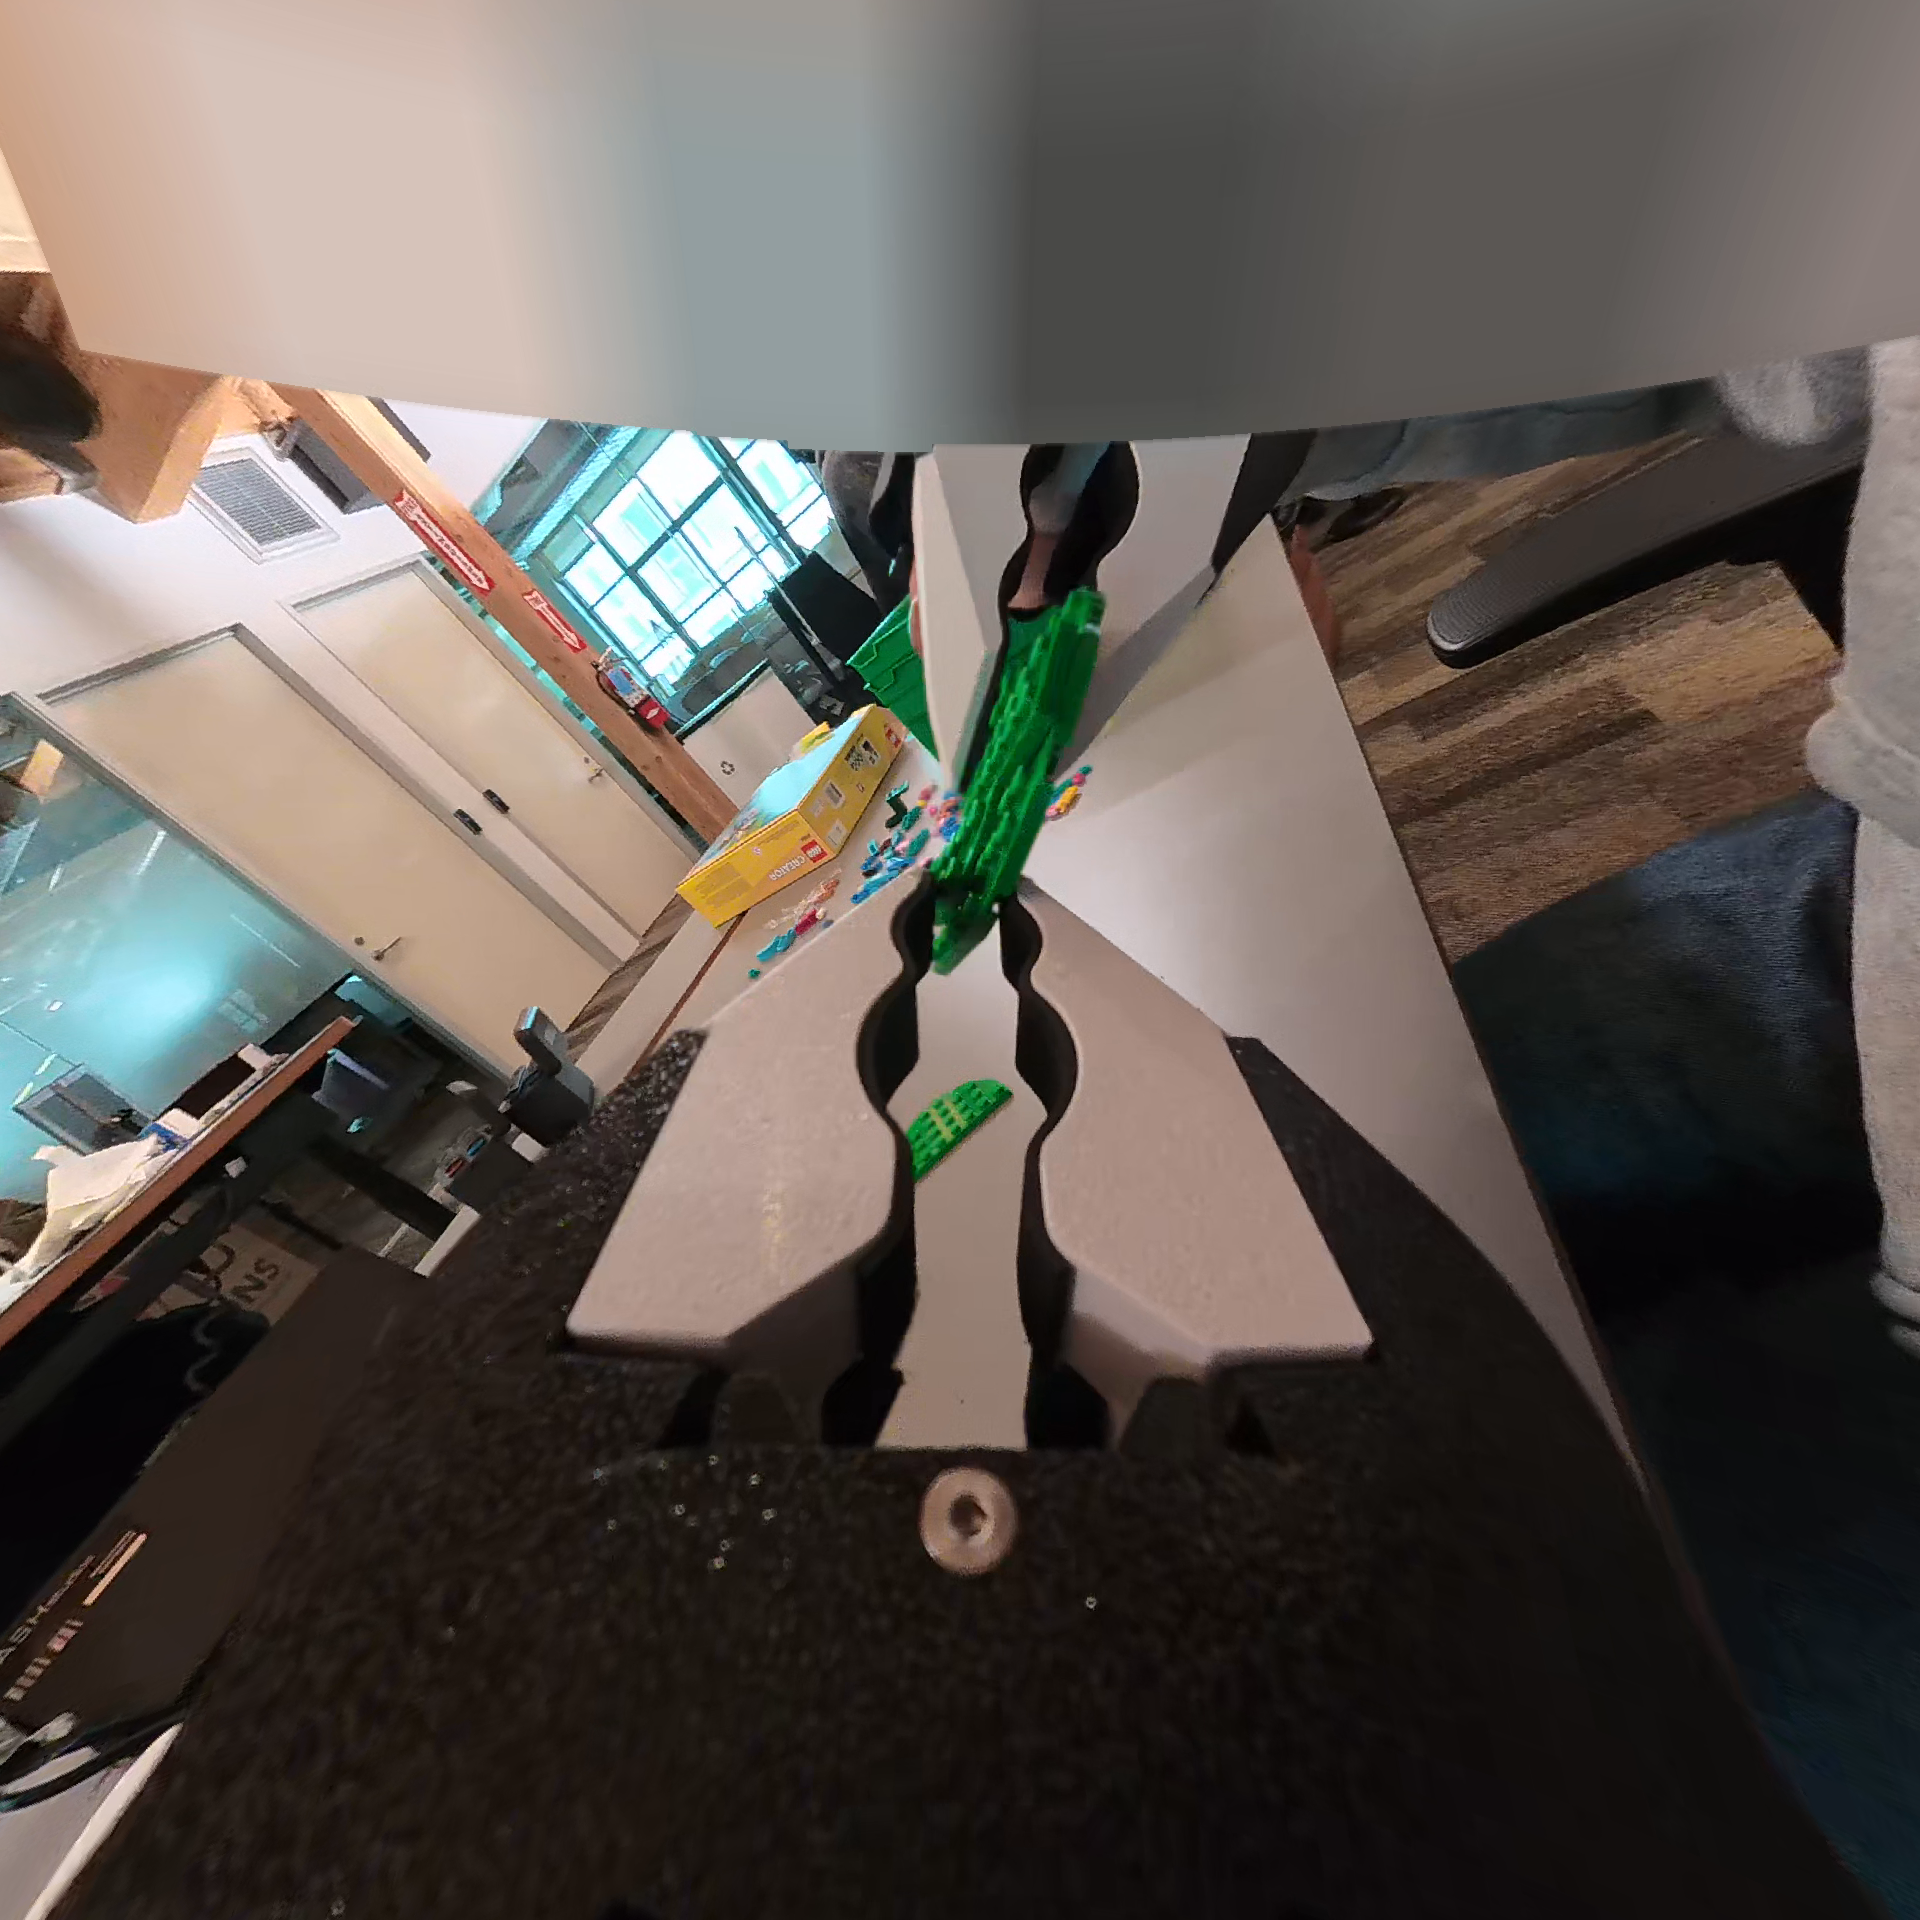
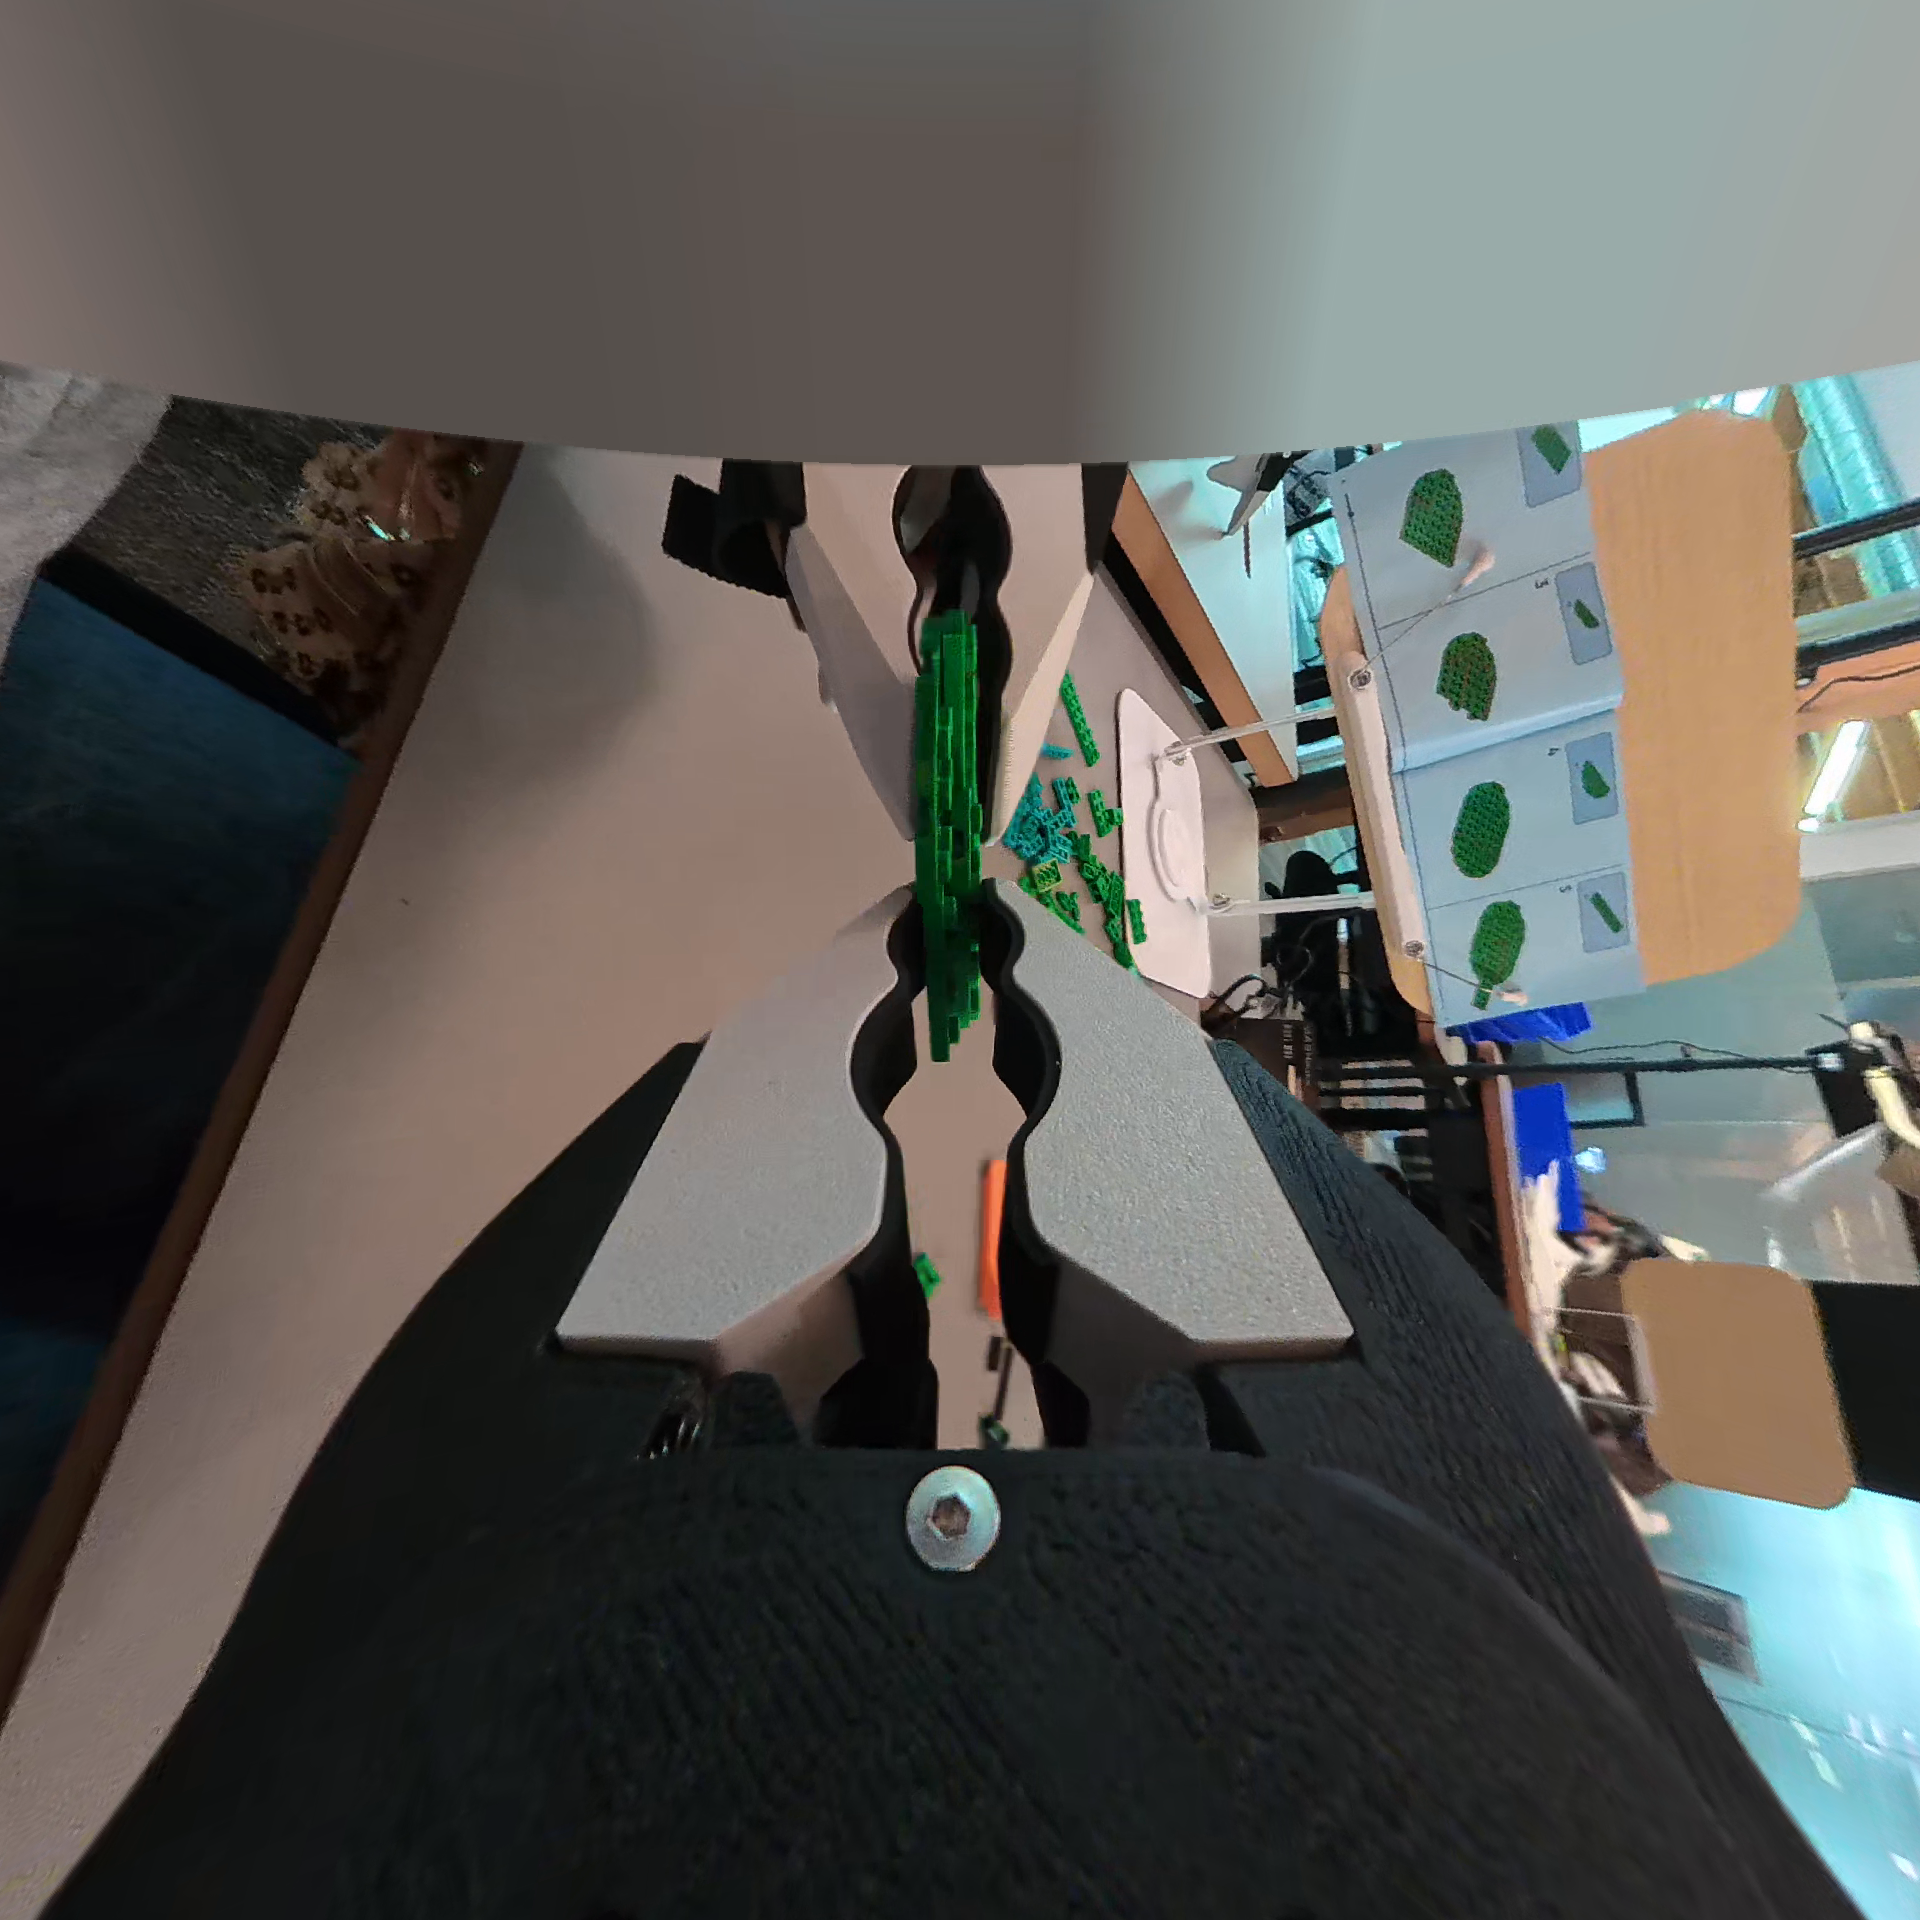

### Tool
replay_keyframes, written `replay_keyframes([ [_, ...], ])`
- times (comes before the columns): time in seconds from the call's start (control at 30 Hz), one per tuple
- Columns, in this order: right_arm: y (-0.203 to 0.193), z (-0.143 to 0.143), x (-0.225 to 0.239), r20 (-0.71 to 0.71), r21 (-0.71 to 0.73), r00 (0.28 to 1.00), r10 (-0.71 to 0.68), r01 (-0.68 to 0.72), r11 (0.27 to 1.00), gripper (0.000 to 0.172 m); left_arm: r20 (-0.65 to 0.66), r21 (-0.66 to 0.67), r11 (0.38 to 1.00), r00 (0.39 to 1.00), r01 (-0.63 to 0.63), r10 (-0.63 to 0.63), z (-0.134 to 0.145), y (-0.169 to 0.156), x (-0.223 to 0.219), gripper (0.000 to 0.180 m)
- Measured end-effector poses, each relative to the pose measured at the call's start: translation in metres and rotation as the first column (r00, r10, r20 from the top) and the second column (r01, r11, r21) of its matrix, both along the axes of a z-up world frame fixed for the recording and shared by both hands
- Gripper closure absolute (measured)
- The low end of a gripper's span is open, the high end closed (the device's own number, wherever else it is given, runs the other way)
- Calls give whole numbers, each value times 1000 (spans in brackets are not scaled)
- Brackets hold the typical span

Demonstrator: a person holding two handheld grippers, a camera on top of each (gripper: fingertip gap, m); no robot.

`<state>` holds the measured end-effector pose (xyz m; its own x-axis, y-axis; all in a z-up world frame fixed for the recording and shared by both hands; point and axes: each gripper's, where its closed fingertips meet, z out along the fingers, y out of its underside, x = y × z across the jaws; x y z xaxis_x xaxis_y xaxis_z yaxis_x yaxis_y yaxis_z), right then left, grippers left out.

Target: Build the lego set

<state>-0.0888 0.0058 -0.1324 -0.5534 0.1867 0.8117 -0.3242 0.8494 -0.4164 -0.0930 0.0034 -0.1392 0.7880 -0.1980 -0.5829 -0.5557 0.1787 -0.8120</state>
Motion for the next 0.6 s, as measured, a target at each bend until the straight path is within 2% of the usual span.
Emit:
replay_keyframes([
  [0.1,-2,0,3,21,-7,1000,11,-11,1000,165,1,44,999,1000,-27,27,6,1,-1,156],
  [0.2,-5,-2,7,65,-45,997,35,-32,998,165,-15,36,999,1000,-6,6,6,1,4,153],
  [0.27,-8,0,10,89,-92,994,62,-54,994,165,-31,23,1000,999,7,-6,4,2,8,158],
  [0.33,-10,3,12,115,-141,990,80,-63,988,165,-39,5,999,999,32,-32,1,2,13,172],
  [0.43,-10,5,14,155,-208,983,102,-69,976,165,-22,3,999,998,54,-53,3,2,16,173],
  [0.6,-11,1,15,164,-222,980,114,-76,972,165,7,-72,994,997,79,-79,-2,1,18,174],
])
